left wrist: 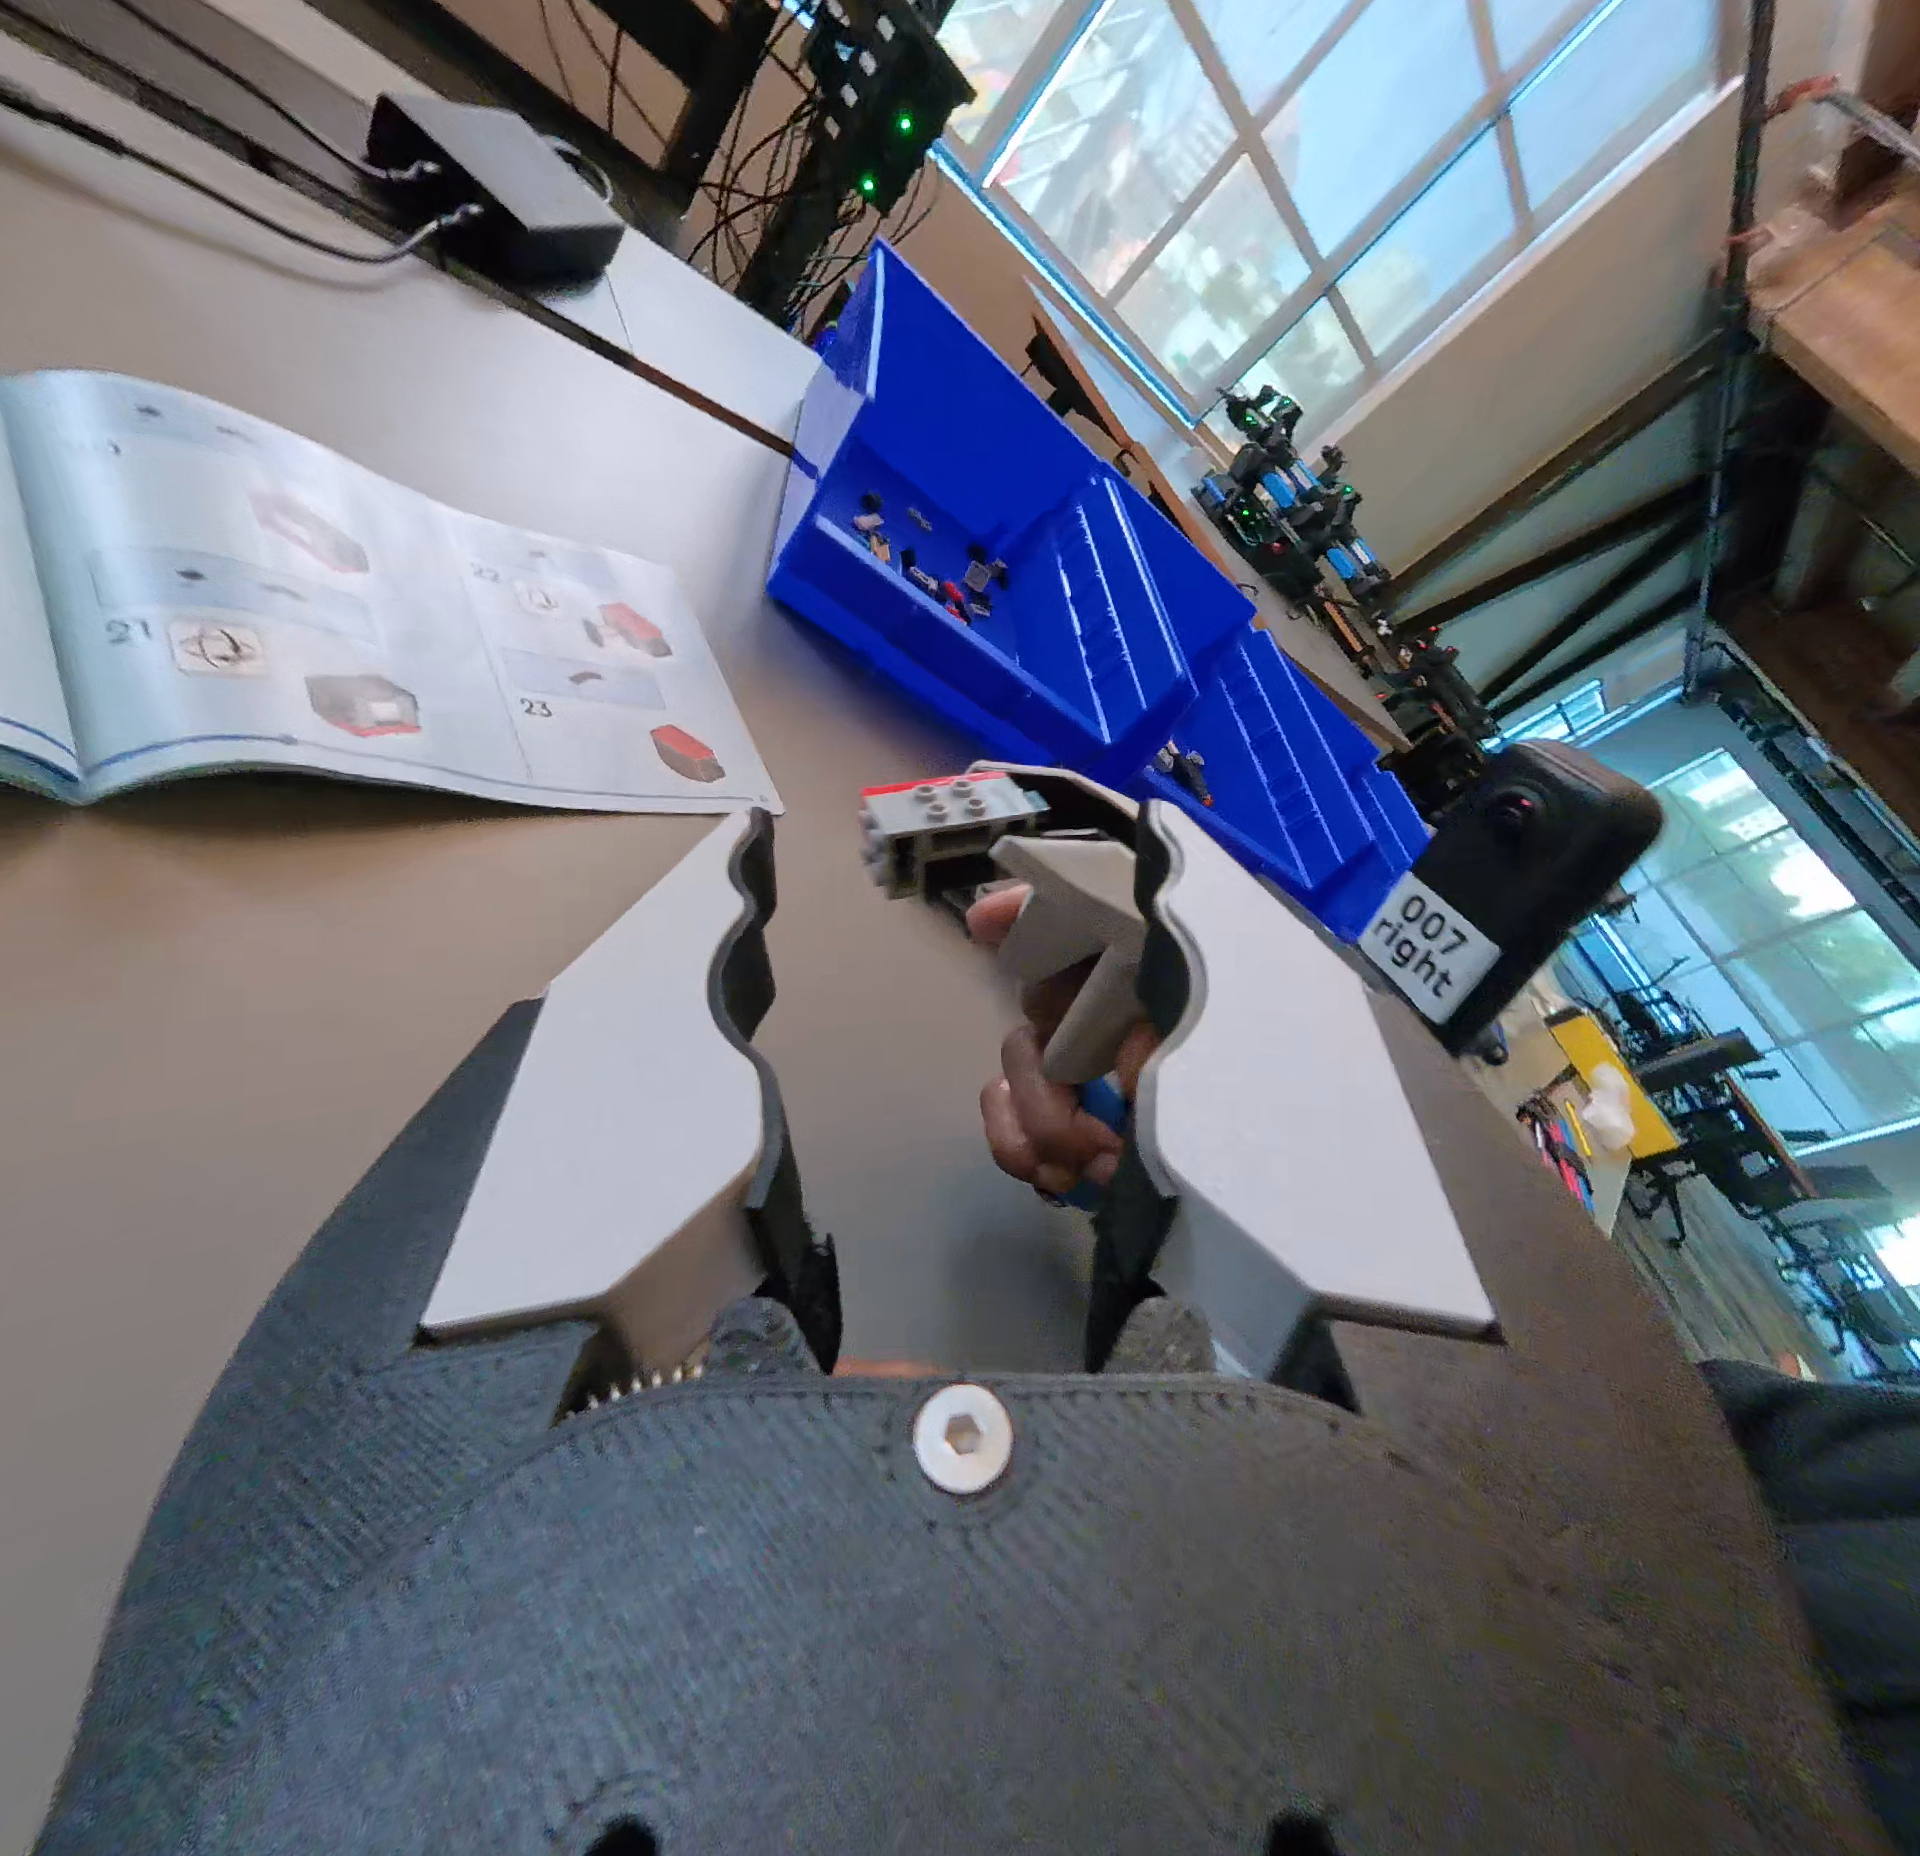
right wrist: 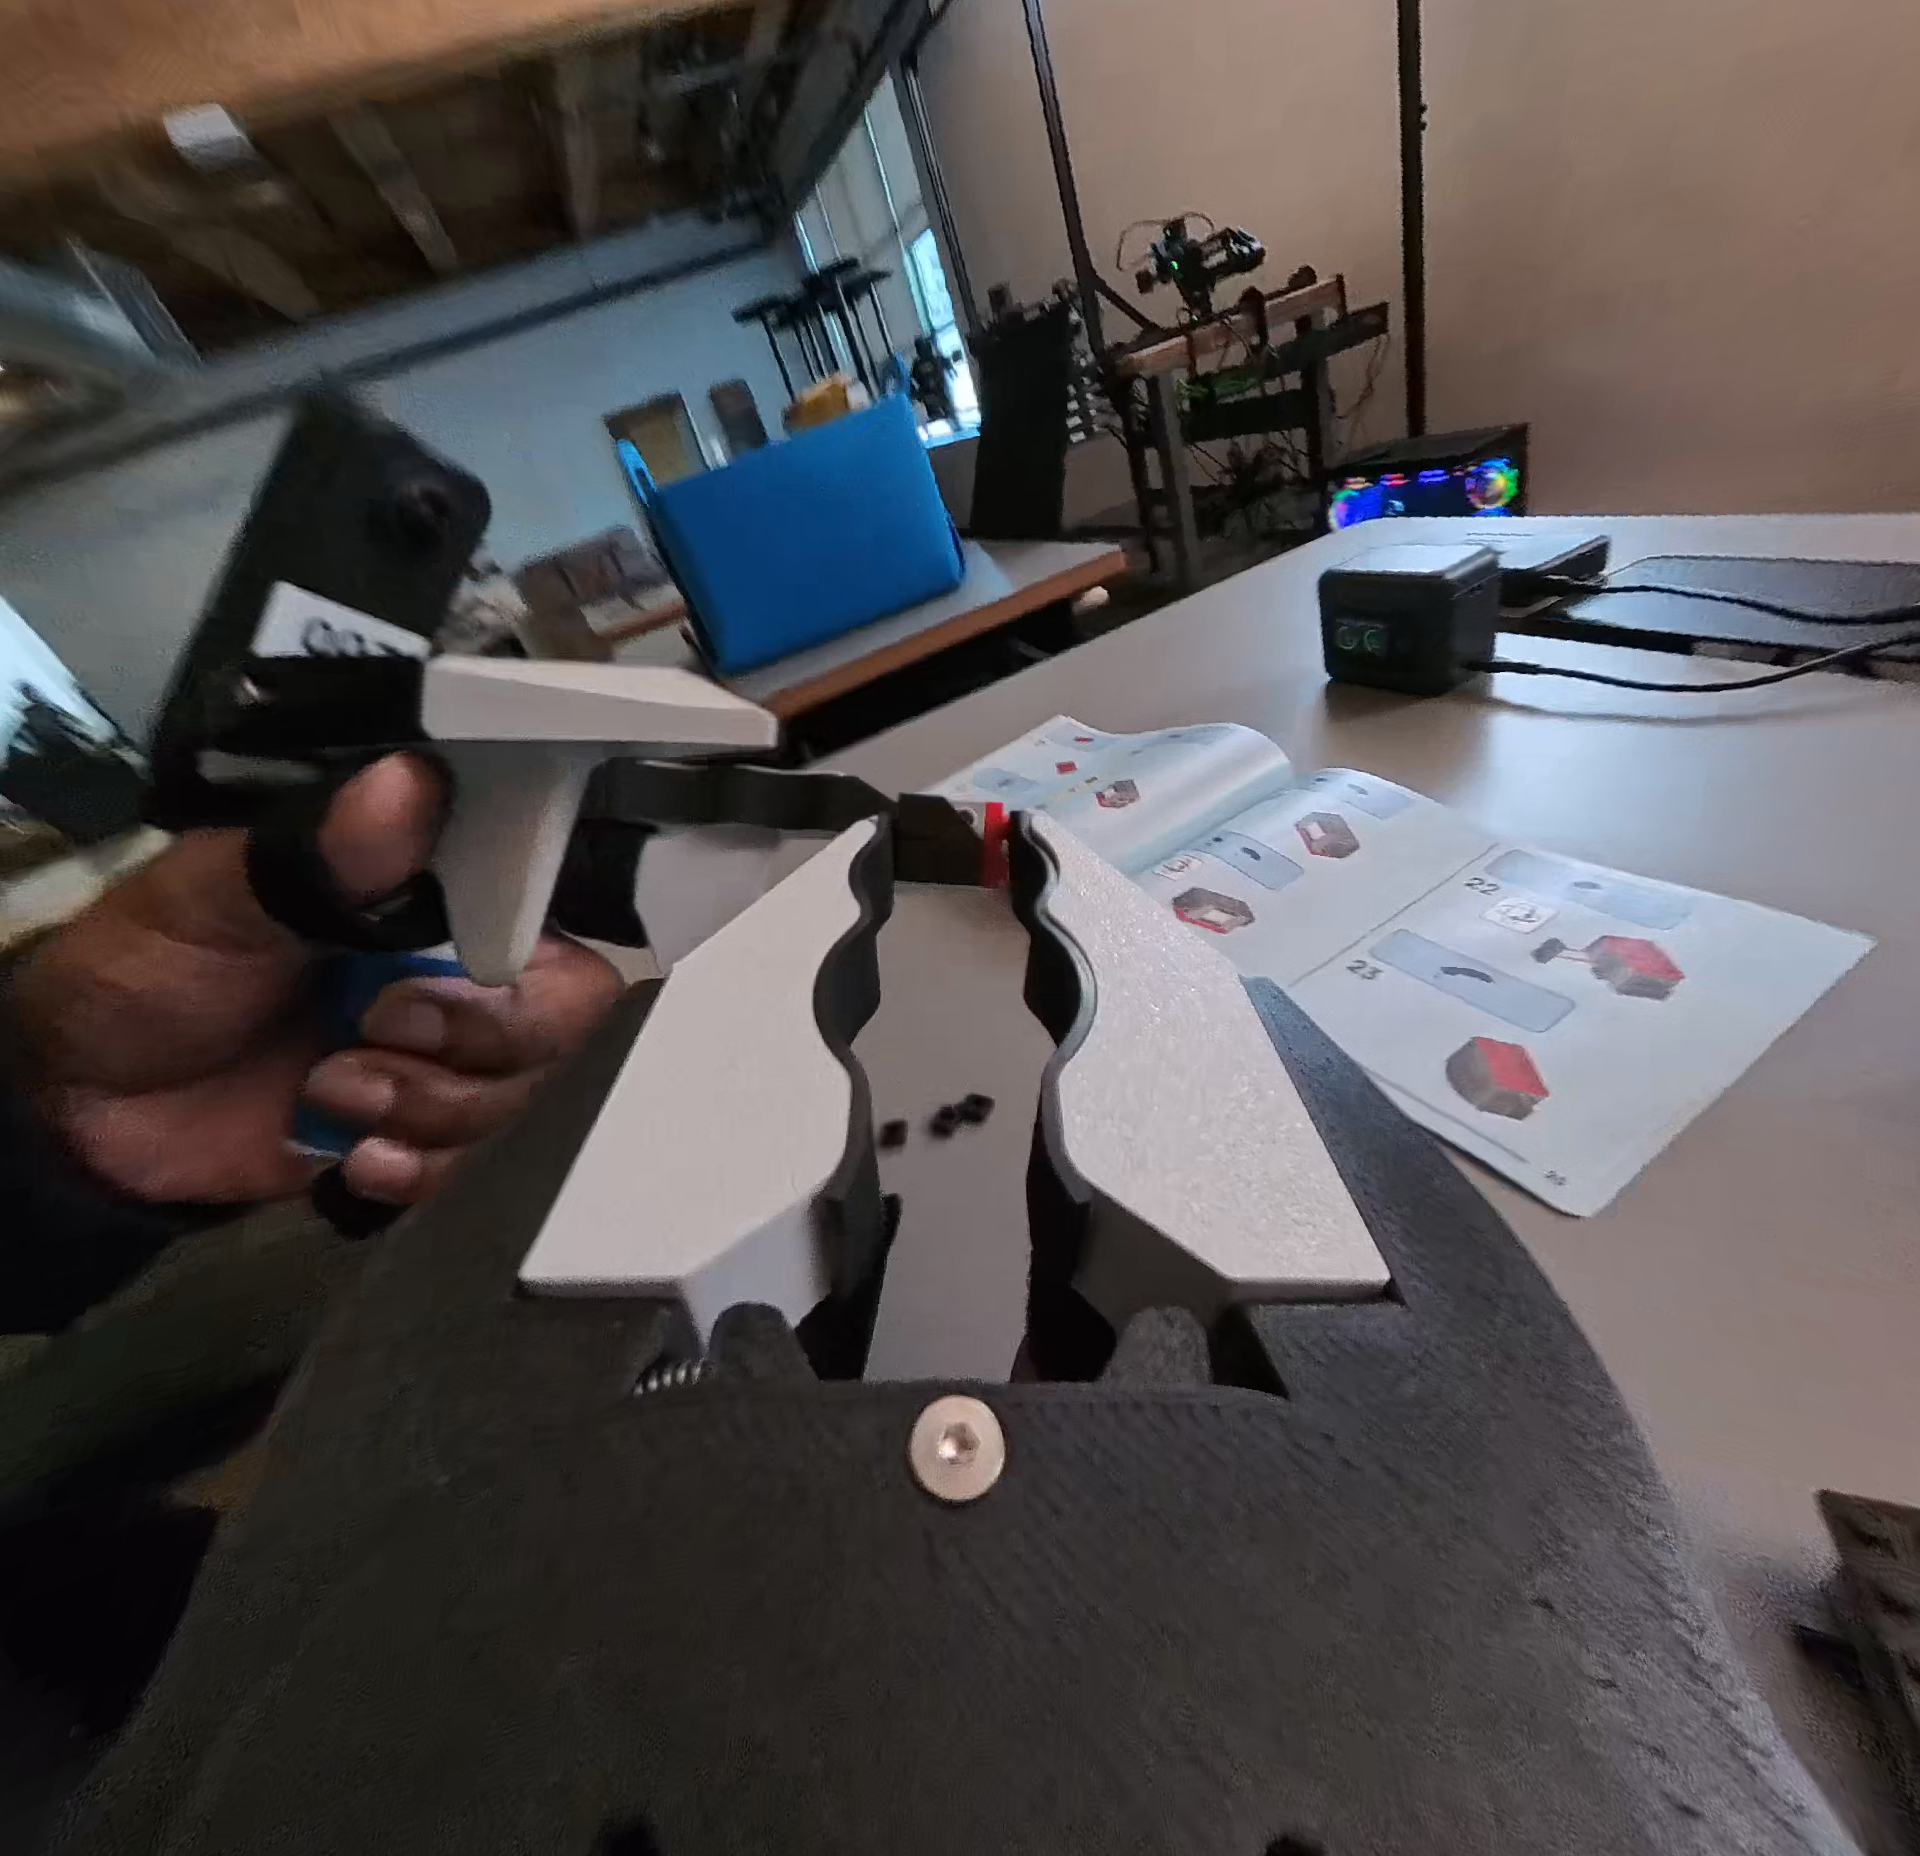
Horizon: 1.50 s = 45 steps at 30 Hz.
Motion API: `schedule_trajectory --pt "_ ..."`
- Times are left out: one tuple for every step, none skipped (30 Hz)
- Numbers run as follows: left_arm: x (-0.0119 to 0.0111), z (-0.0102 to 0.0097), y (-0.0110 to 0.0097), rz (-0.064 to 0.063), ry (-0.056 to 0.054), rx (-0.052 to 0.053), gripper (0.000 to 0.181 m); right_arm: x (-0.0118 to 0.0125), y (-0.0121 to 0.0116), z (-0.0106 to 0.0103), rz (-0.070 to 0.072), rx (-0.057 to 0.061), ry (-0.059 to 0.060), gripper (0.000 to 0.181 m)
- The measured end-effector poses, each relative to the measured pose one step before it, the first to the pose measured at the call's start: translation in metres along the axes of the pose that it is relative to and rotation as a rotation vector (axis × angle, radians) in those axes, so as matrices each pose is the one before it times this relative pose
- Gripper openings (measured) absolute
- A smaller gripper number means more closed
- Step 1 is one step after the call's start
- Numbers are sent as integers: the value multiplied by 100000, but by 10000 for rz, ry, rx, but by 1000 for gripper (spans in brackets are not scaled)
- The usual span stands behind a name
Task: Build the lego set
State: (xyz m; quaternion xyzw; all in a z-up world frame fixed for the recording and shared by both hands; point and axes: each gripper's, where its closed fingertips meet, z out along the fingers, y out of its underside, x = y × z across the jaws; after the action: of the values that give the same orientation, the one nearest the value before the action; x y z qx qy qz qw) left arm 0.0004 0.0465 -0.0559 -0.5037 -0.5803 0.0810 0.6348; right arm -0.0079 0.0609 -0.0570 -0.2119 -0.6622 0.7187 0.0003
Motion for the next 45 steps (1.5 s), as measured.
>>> schedule_trajectory --pt "-132 -403 -283 93 106 11 74 -29 -413 -225 445 310 -228 22" --pt "-32 -365 -283 -7 215 57 77 -139 -514 -238 475 353 -276 22" --pt "213 -277 -268 -199 421 105 77 -345 -562 -220 490 411 -412 22" --pt "495 -140 -236 -426 653 141 77 -349 -569 -225 585 470 -440 22" --pt "761 5 -206 -541 841 190 77 -302 -559 -204 685 493 -443 22" --pt "880 82 -222 -505 930 281 77 -201 -573 -169 785 477 -390 22" --pt "724 142 -210 -336 823 362 75 -263 -720 -193 735 563 -411 22" --pt "464 176 -131 -84 614 379 71 -290 -638 -159 642 488 -351 21" --pt "290 199 30 115 445 323 71 -378 -398 -106 414 331 -318 22" --pt "108 202 211 185 306 222 70 -304 -90 -119 100 184 -222 22" --pt "47 166 334 134 216 137 70 -38 114 -134 -15 88 -25 22" --pt "196 95 340 124 256 114 70 -57 110 -140 72 106 -61 21" --pt "164 9 312 182 189 98 69 -201 19 -102 214 158 -152 22" --pt "36 -31 309 242 58 50 69 -283 74 -44 204 125 -219 22" --pt "-36 -54 286 257 -28 3 69 -110 224 38 179 38 -130 22" --pt "-4 -69 202 184 -79 -27 68 -38 279 97 189 9 -113 22" --pt "106 -89 96 120 -74 -49 66 -58 181 122 237 65 -142 22" --pt "182 -137 -43 214 -52 -48 65 -118 120 153 255 98 -184 22" --pt "22 -201 -194 348 -148 12 63 -144 104 157 186 102 -195 22" --pt "-188 -266 -310 387 -229 75 61 24 189 151 93 47 -104 22" --pt "-176 -270 -327 302 -168 93 59 234 234 141 78 39 -3 22" --pt "-153 -249 -264 153 -93 83 58 299 251 144 176 68 5 22" --pt "-180 -237 -212 52 -75 81 57 294 214 170 218 103 -9 22" --pt "-262 -212 -141 9 -89 76 56 278 221 143 162 102 11 22" --pt "-312 -183 -55 -11 -109 59 55 285 375 189 103 53 13 22" --pt "-288 -137 -25 -27 -92 34 53 203 435 187 96 -4 10 22" --pt "-241 -111 -7 -31 -78 19 52 122 425 211 80 -26 -15 22" --pt "-167 -106 -48 -5 -54 31 51 110 392 195 53 -16 -17 22" --pt "-76 -114 -103 31 -28 57 50 128 291 169 48 7 -2 22" --pt "-26 -122 -141 47 -15 73 49 153 136 120 77 62 11 22" --pt "-27 -110 -133 50 -21 60 47 177 158 124 81 28 10 23" --pt "-52 -73 -82 63 -40 23 46 119 87 64 47 30 14 22" --pt "-32 -57 -60 71 -39 11 44 82 91 69 15 34 26 22" --pt "38 -26 -28 60 4 -5 45 186 113 31 8 10 65 22" --pt "107 -2 -10 30 37 0 45 225 192 43 30 -26 46 22" --pt "102 10 -17 9 24 15 45 134 117 -5 52 -14 35 22" --pt "63 41 32 1 -1 7 45 137 97 -26 24 3 36 22" --pt "31 47 65 -2 -19 -14 45 76 99 18 12 -37 24 22" --pt "13 56 96 7 -26 -22 44 101 144 46 12 -30 3 22" --pt "-2 26 65 24 -40 -6 42 51 74 36 41 -14 12 22" --pt "-11 -1 7 35 -36 24 39 81 115 60 64 -30 7 22" --pt "10 -27 -57 30 -11 52 35 71 113 57 59 -56 17 22" --pt "27 -39 -83 29 3 62 30 91 88 80 7 -51 28 22" --pt "-40 -66 -97 42 -28 63 25 7 126 57 -8 -50 -22 22" --pt "-88 -70 -111 50 -45 62 22 31 135 37 1 -88 23 22"
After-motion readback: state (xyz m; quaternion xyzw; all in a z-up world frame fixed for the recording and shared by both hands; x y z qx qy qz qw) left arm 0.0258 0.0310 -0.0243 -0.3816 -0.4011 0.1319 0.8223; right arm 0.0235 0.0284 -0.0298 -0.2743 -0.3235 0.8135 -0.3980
